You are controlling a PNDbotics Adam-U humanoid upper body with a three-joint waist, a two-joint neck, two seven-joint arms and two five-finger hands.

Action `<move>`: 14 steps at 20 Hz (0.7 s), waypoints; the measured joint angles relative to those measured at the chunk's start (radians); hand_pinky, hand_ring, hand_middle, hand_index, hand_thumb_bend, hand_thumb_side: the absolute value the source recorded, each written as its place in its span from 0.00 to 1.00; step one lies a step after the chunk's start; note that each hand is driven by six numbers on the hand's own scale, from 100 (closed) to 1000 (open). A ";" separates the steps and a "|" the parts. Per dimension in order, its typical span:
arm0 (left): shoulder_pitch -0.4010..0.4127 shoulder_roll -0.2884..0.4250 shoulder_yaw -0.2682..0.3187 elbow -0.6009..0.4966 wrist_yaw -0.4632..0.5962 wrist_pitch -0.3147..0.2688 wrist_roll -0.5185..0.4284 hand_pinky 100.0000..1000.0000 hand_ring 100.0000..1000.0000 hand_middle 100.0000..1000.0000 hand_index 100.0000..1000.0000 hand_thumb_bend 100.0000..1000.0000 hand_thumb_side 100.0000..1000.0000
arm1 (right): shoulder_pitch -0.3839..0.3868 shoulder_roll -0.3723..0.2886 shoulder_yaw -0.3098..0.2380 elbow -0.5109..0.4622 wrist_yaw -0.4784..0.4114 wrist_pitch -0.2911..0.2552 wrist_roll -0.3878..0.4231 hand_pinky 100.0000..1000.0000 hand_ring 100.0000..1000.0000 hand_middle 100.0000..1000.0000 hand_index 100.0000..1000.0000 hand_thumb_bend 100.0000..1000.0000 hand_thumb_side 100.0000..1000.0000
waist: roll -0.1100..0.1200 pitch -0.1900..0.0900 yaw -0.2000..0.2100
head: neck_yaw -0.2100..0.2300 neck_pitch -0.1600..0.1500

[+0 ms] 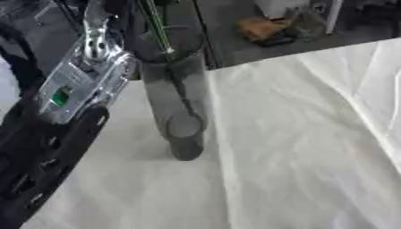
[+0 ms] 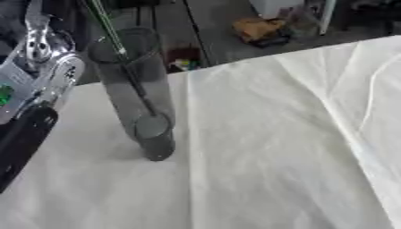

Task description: Arrange flowers into the vase.

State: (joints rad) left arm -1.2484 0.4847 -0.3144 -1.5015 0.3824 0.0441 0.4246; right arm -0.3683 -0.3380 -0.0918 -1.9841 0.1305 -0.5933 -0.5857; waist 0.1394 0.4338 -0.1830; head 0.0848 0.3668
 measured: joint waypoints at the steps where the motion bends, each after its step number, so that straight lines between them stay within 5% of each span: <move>1: 0.000 0.000 -0.001 -0.002 -0.001 -0.002 -0.002 0.28 0.29 0.12 0.25 0.08 0.76 | 0.000 0.000 0.000 0.000 0.000 0.000 0.000 0.73 0.81 0.52 0.87 0.00 1.00 | 0.000 0.000 0.000 | 0.000 0.000; 9: 0.009 0.022 -0.002 -0.023 -0.079 -0.023 -0.015 0.28 0.30 0.13 0.28 0.12 0.73 | 0.000 0.000 0.000 0.000 0.000 0.000 0.000 0.73 0.82 0.52 0.87 0.00 1.00 | 0.000 0.000 0.006 | -0.006 0.000; 14: 0.017 0.032 -0.002 -0.034 -0.119 -0.038 -0.011 0.32 0.38 0.23 0.38 0.12 0.73 | 0.001 0.000 0.000 0.000 0.000 0.002 0.002 0.73 0.82 0.52 0.87 0.00 1.00 | 0.000 0.000 0.011 | -0.008 0.000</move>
State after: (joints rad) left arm -1.2309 0.5163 -0.3164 -1.5358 0.2630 0.0066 0.4132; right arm -0.3673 -0.3380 -0.0919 -1.9841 0.1305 -0.5912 -0.5838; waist 0.1391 0.4337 -0.1716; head 0.0768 0.3668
